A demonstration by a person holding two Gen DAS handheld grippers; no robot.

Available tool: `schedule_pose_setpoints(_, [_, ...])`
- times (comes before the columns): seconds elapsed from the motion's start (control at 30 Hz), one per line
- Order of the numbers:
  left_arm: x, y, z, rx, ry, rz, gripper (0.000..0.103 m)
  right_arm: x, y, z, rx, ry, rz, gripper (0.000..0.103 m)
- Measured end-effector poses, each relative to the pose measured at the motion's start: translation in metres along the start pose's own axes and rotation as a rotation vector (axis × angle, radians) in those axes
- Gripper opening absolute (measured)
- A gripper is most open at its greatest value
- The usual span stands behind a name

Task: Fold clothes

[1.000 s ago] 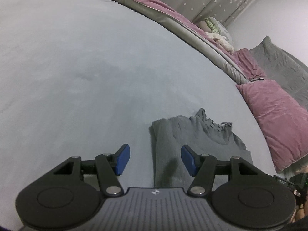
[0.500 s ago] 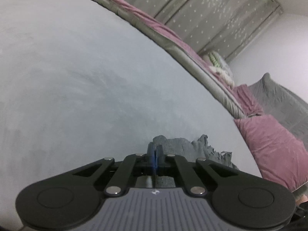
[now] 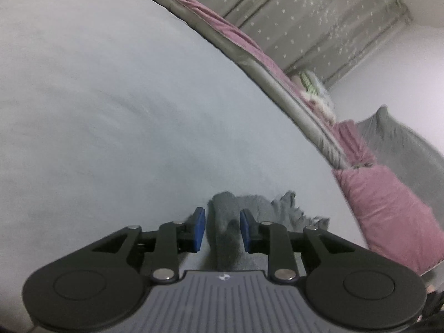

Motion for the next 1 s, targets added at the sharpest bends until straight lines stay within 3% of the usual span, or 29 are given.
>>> schedule_pose_setpoints(0.07, [-0.003,-0.005,0.003,-0.032,-0.006,0.003,0.006,-0.001,-0.003,0.003,-0.001,0.007,0.008,0.007])
schedule_pose_setpoints(0.1, [-0.004,-0.008,0.005,-0.046,-0.011,0.007,0.003,-0.001,-0.003,0.004,0.004,0.01,0.01,0.007])
schedule_pose_setpoints(0.2, [0.002,-0.016,0.004,-0.097,-0.063,0.016,0.002,0.0,-0.001,0.005,0.023,0.006,0.014,0.007])
schedule_pose_setpoints(0.33, [0.009,-0.018,0.0,-0.087,-0.117,0.036,0.002,0.006,0.004,-0.003,0.048,-0.04,0.017,0.007])
schedule_pose_setpoints(0.43, [0.005,-0.015,0.003,-0.102,-0.104,0.009,0.002,0.005,0.006,-0.008,0.072,-0.063,0.033,0.007])
schedule_pose_setpoints(0.67, [0.0,-0.011,0.009,-0.149,-0.065,-0.042,0.008,-0.022,-0.005,0.011,0.119,0.028,0.103,0.009])
schedule_pose_setpoints(0.8, [0.014,-0.019,0.003,-0.203,-0.07,-0.074,0.01,-0.011,-0.003,0.004,0.11,-0.009,0.112,0.034])
schedule_pose_setpoints(1.0, [0.044,-0.045,0.004,-0.318,-0.092,-0.042,0.01,0.009,0.016,-0.004,0.184,-0.045,0.11,0.036])
Point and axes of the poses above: each gripper's, at about its wrist camera, not at the fingertips, and x roughly against the way its jaws point, y to its left, z to its underside, the point moved 7 cm from there along -x, roughly the way its jaws point, and after that the axes turned 11 degrees about -y, right-handed, at the moved point
